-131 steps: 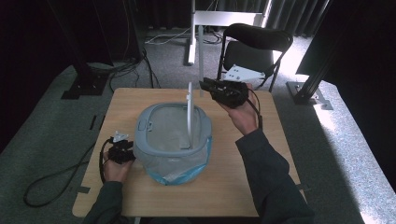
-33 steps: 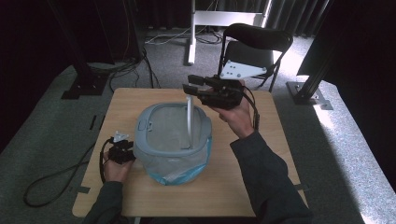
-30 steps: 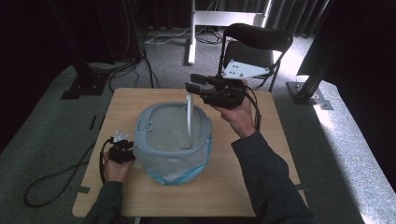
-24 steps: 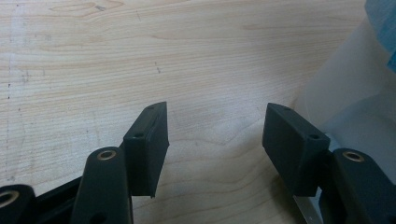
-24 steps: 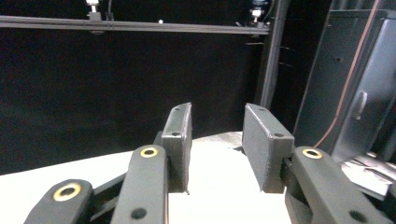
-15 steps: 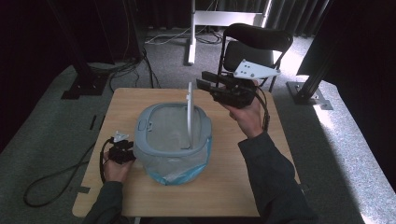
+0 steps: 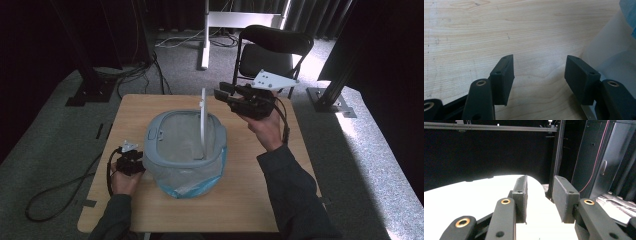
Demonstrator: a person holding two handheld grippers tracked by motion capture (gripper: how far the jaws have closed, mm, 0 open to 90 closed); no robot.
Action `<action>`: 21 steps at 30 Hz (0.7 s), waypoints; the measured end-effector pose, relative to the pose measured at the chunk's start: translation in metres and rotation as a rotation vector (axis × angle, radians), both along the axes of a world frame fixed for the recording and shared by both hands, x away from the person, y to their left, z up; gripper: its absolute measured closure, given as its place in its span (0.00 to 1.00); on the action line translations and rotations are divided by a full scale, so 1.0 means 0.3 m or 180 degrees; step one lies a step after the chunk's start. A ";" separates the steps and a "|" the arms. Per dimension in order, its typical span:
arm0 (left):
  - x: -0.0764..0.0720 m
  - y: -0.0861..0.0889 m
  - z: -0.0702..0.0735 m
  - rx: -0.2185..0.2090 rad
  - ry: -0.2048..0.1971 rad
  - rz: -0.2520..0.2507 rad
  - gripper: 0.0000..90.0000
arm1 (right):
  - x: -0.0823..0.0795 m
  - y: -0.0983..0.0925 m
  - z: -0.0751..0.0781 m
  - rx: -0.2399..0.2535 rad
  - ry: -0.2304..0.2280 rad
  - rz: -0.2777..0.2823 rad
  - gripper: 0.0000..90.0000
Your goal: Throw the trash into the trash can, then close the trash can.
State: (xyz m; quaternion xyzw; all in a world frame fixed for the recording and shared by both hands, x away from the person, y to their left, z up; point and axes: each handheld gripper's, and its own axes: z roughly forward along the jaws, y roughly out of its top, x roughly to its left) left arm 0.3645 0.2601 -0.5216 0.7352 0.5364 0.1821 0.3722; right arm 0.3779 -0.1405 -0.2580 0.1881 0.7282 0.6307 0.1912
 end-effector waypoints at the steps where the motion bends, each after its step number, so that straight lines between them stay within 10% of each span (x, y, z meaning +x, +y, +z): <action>1: 0.000 0.000 0.000 0.0000 -0.0002 0.0002 0.46 | 0.000 0.001 -0.003 -0.0014 0.0007 0.0000 0.71; 21: 0.002 -0.003 -0.002 -0.0003 0.0005 -0.0001 0.46 | -0.002 -0.004 -0.045 -0.0083 0.0066 0.0012 0.72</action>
